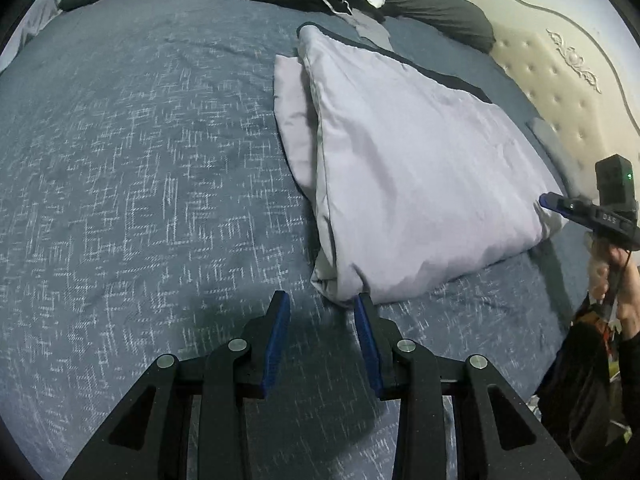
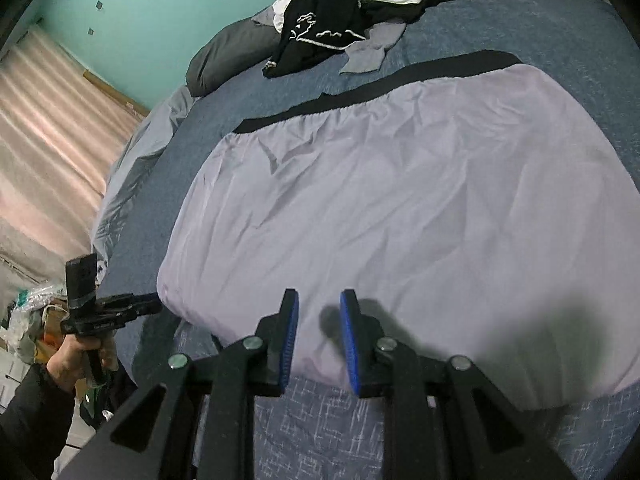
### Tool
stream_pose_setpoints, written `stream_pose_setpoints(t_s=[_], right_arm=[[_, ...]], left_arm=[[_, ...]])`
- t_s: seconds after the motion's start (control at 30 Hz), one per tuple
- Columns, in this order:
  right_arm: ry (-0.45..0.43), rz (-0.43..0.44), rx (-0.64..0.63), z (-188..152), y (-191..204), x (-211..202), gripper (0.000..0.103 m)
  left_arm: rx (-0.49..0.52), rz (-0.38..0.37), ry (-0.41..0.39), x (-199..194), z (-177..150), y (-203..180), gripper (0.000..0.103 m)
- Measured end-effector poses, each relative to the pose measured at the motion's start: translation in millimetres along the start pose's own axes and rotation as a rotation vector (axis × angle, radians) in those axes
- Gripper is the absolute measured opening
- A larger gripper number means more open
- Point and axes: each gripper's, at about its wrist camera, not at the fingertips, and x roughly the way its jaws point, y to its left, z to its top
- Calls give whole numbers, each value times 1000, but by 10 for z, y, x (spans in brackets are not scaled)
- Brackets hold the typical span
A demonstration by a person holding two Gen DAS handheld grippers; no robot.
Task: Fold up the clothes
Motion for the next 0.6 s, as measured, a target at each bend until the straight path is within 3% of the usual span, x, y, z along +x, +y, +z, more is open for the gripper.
stream_pose_setpoints(t_s=[0.2, 0.3, 0.4, 0.6], right_arm=[[10, 16, 11, -52, -25, 33, 22], [18, 17, 14, -72, -28, 75, 23], [24, 17, 15, -86, -14, 117, 23], [30, 19, 7, -93, 16, 152, 23]], left_arm=[[67, 10, 12, 108, 20, -60, 34], [109, 5, 12, 126, 17, -123, 10], [145, 5, 14, 123, 28, -195, 4], [272, 64, 57, 36, 70, -292, 2]])
